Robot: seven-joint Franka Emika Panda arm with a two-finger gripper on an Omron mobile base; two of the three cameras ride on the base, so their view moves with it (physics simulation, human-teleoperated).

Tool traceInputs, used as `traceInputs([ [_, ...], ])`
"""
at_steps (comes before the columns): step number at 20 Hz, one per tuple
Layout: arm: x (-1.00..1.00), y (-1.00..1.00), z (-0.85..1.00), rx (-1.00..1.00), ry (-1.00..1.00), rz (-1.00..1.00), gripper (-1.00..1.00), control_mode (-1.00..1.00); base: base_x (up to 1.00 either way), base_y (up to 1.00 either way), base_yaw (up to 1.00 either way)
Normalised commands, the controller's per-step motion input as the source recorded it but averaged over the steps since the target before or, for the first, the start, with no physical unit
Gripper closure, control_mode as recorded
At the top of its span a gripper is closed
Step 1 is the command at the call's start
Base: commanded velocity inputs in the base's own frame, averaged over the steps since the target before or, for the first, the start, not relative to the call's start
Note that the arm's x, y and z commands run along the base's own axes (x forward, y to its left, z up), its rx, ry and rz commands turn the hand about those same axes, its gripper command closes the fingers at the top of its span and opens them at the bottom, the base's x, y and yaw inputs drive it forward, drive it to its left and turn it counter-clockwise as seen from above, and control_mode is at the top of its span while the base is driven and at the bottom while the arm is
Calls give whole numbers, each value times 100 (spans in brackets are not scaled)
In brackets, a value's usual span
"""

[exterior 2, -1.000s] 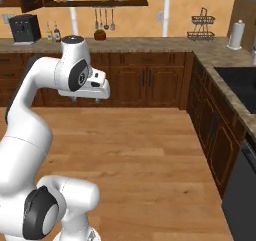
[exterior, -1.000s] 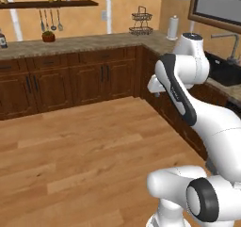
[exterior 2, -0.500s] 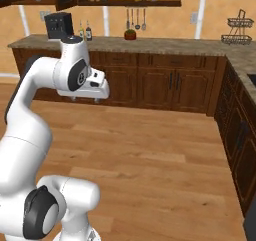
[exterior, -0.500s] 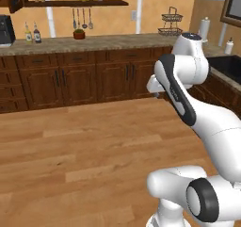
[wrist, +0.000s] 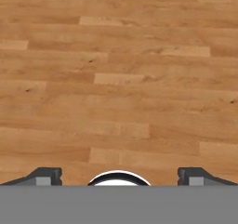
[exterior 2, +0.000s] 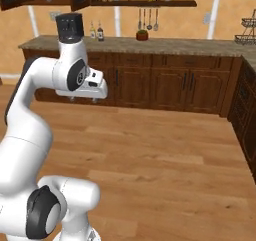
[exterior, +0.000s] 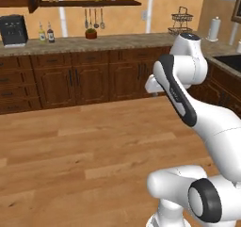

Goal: Gather all objects into one cabinet and sort the glasses and bowls to opposite sides.

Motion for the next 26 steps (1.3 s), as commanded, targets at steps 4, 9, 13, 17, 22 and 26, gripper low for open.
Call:
traceInputs([
  [4, 0, 0, 0, 0, 0, 0, -100, 100, 39, 100, -17],
  [9, 0, 0, 0, 0, 0, 0, -100, 100, 31, 100, -16],
  [13, 0, 0, 0, 0, 0, 0, -100, 100, 21, 100, -12],
  [17, 0, 0, 0, 0, 0, 0, -100, 100, 41, 100, -12],
  [22, 0, 0, 0, 0, 0, 0, -100, 100, 90, 100, -9],
  [26, 0, 0, 0, 0, 0, 0, -100, 100, 100, 100, -1],
])
